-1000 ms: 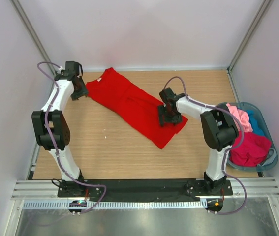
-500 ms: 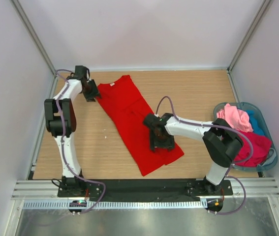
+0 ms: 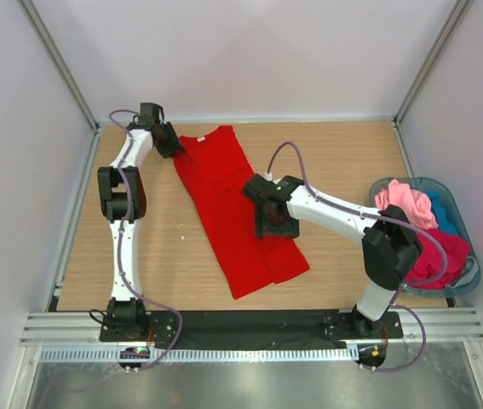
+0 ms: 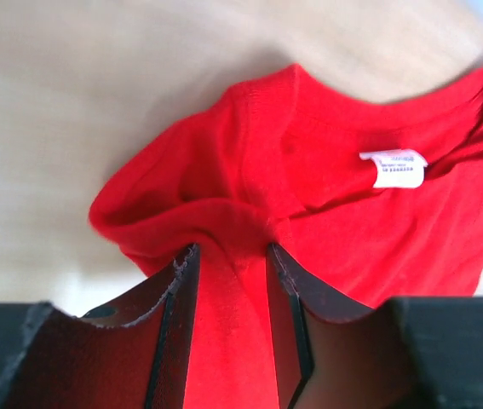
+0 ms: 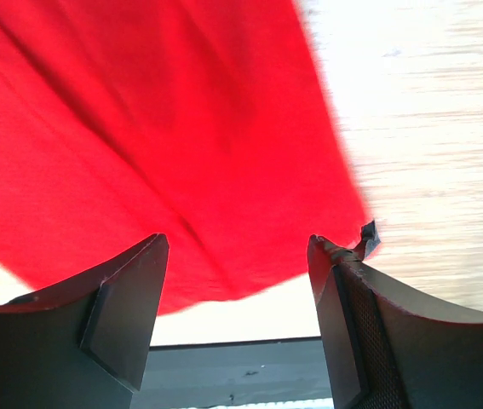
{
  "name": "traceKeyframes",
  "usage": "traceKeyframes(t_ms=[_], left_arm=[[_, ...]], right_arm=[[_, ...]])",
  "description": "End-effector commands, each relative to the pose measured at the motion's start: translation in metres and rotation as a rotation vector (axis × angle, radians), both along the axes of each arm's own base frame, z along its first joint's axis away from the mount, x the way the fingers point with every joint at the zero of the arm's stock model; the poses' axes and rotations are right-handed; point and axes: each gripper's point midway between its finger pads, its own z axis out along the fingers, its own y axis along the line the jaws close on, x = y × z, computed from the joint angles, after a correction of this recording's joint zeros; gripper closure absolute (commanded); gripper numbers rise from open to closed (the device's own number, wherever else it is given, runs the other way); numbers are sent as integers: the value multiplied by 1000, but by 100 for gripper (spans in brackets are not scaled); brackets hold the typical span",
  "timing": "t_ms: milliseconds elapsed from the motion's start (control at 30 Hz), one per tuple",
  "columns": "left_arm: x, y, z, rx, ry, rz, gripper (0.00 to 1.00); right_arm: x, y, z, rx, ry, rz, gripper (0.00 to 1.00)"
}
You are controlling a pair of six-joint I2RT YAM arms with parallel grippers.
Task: Fold and stack the t-shirts
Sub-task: Fold the tshirt
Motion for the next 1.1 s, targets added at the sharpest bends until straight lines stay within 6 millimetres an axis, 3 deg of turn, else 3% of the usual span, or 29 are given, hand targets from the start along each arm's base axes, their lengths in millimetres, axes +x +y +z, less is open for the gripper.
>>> traceKeyframes(t_ms=[0, 133, 167, 200, 233, 267, 367, 400, 567, 600, 633, 667, 700, 733, 800, 833, 933, 1067], left_arm=[[29, 0, -6, -26, -58, 35, 61], [43, -17, 36, -115, -167, -3, 58], [34, -18, 53, -109, -176, -11, 57], [27, -17, 59, -89, -176, -22, 57], [19, -13, 67, -55, -181, -13, 55], [0, -9, 79, -34, -174, -8, 55], [-31, -3, 92, 8, -160, 6, 53], [-52, -4, 99, 1, -141, 7, 53], [-154, -36, 78, 9, 78, -99, 53], [-172, -55, 93, 1, 53, -142, 53], [-202, -62, 70, -5, 130, -144, 53], [-216, -71, 68, -16, 141, -154, 53], [-235, -93, 78, -46, 120, -203, 53], [-258, -99, 64, -55, 172, -211, 53], [-291, -127, 63, -77, 199, -260, 53], [-312, -130, 60, -76, 216, -267, 53], [-344, -149, 65, -111, 212, -254, 52], [-389, -152, 40, -152, 276, -209, 51]], right_arm=[[11, -7, 27, -13, -87, 20, 27], [14, -11, 31, -4, -96, 88, 27], [16, -14, 31, 2, -87, 130, 27], [21, -8, 35, 66, -105, 149, 27], [18, -13, 27, 128, -44, 150, 27], [21, -17, 27, 153, -35, 146, 27], [27, -36, 21, 196, 4, 127, 28], [24, -37, 19, 225, 28, 139, 28], [8, -49, 8, 254, 93, 154, 34], [5, -51, 6, 259, 107, 150, 34], [-3, -53, -1, 262, 137, 148, 35], [-8, -54, -5, 273, 159, 144, 36], [-13, -54, -8, 304, 180, 137, 38], [-23, -58, -18, 308, 221, 124, 39], [-30, -62, -22, 332, 237, 105, 41], [-38, -67, -29, 323, 262, 95, 41], [-51, -70, -37, 330, 294, 94, 42], [-52, -71, -43, 336, 299, 100, 47]])
